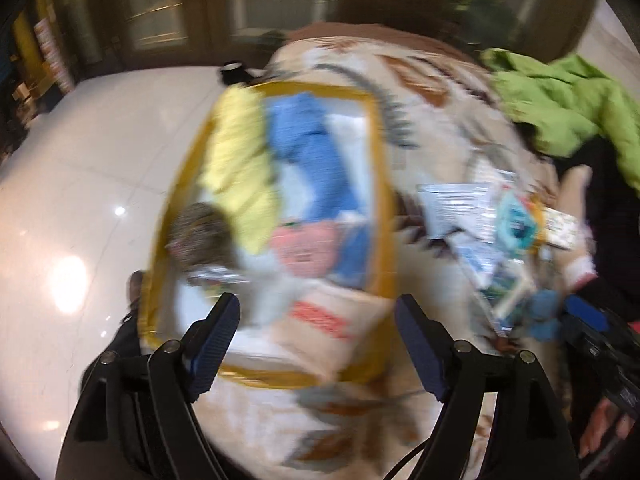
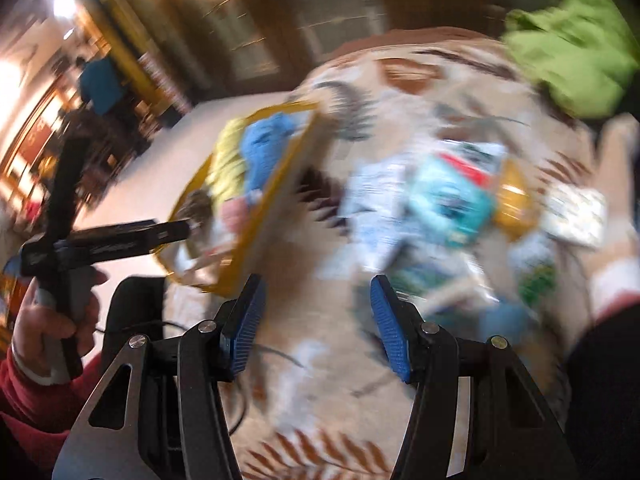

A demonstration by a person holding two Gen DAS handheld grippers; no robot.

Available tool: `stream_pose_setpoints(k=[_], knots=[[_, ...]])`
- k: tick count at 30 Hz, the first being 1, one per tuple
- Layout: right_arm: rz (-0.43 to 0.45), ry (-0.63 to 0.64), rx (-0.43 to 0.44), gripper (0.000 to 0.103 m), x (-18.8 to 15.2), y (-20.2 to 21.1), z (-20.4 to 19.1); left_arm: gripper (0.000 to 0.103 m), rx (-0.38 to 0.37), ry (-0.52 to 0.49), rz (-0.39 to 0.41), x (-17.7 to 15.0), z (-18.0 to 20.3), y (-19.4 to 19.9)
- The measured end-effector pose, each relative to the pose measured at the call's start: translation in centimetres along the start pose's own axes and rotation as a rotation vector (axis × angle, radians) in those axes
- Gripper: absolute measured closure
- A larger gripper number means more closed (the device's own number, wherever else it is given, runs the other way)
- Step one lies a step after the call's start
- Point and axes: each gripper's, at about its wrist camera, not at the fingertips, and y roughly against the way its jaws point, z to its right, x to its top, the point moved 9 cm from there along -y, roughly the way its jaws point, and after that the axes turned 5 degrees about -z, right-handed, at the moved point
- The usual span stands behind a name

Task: Organize soft objects
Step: 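Open both tools and move them back over the pile of packets, then grasp the blue-print packet with the left tool while the right tool grasps the clear striped bag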

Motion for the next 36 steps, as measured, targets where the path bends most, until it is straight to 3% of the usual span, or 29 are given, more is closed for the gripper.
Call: stream_pose_setpoints(k=[9,13,21,29,36], knots=[[0.001,-0.171,-0.085,0.048,-3.3,2.0,8.1,0.023,-0.058,-0.151,-0.038,-0.3,7.9,-2.1],[-0.018,-0.209,-0.088,0.048,-4.5,1.8,9.3,0.023,-0.086,-0.225,-0.038,-0.4,10.6,-3.5],[-0.036,-0.276,0.093,0.048,-4.7,-0.1,6.8,0.023,-0.176,-0.383,-0.045,-0.4,14.1,-6.1],[-0.041,-0.45,0.13,0.048,-4.7,-3.0,8.2,0.023,-0.207,-0.53,-0.019,0.5,16.6,-7.5],[-0.014,-0.587,0.134,0.048,-4.3,-3.9,10.3,0.023,-0.241,-0.668,-0.08,0.3,19.0,-9.7]])
